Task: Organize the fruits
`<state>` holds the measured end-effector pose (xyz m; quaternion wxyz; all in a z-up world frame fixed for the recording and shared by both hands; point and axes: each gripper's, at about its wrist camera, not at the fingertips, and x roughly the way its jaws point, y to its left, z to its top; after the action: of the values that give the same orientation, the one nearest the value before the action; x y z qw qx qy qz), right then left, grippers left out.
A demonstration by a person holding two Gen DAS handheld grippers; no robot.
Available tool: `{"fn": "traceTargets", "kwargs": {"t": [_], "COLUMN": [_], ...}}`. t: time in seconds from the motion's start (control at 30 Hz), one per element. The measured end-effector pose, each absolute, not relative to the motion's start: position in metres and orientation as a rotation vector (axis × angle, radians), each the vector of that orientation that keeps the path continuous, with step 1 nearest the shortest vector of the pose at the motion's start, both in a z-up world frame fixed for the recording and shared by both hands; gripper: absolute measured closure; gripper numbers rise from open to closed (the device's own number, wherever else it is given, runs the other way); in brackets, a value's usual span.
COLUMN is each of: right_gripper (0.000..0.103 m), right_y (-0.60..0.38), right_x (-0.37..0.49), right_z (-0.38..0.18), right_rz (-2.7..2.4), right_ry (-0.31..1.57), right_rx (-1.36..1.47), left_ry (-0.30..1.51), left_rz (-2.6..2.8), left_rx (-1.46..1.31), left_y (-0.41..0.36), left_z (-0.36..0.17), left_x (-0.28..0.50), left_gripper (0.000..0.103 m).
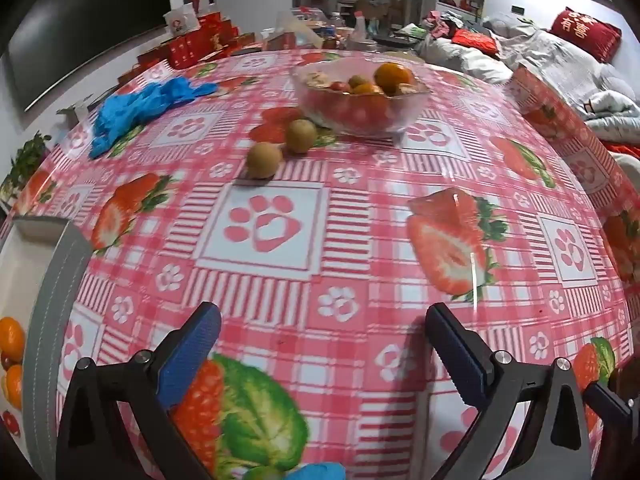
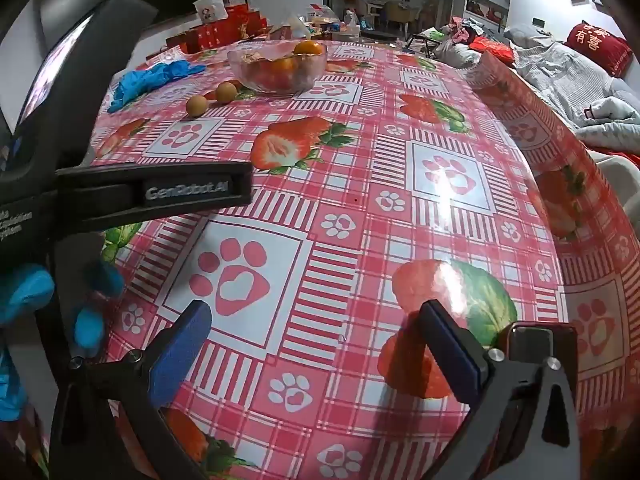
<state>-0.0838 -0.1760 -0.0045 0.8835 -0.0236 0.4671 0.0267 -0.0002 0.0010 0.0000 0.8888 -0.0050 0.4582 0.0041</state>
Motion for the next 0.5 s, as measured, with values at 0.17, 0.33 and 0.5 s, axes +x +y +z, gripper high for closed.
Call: {"fn": "traceTargets", "kwargs": {"t": [0.17, 0.33, 0.5], "right_gripper": [0.000, 0.000, 0.000], "right_y": [-0.1758, -0.1767, -0.1761], "right_x": [-0.0838, -0.0840, -0.0839], "right_z": [-0.0046, -0.0045, -0.0046], "right_rz": [0.051, 0.052, 0.053], "right_ry": [0.981, 0.980, 0.979], "right_rx": [-0.056, -0.054, -0.053], "left_ry": [0.954, 0.954, 0.954], "left_rz": [-0.006, -0.007, -0.006], "left_rx": [-0.018, -0.018, -0.017], "left_y": [0.0086, 0.0107, 0.0108], "left_z": [-0.0002, -0.0001, -0.0001], "left_x": [-0.0035, -0.0047, -0.0049], "left_gripper": [0.000, 0.000, 0.000]}}
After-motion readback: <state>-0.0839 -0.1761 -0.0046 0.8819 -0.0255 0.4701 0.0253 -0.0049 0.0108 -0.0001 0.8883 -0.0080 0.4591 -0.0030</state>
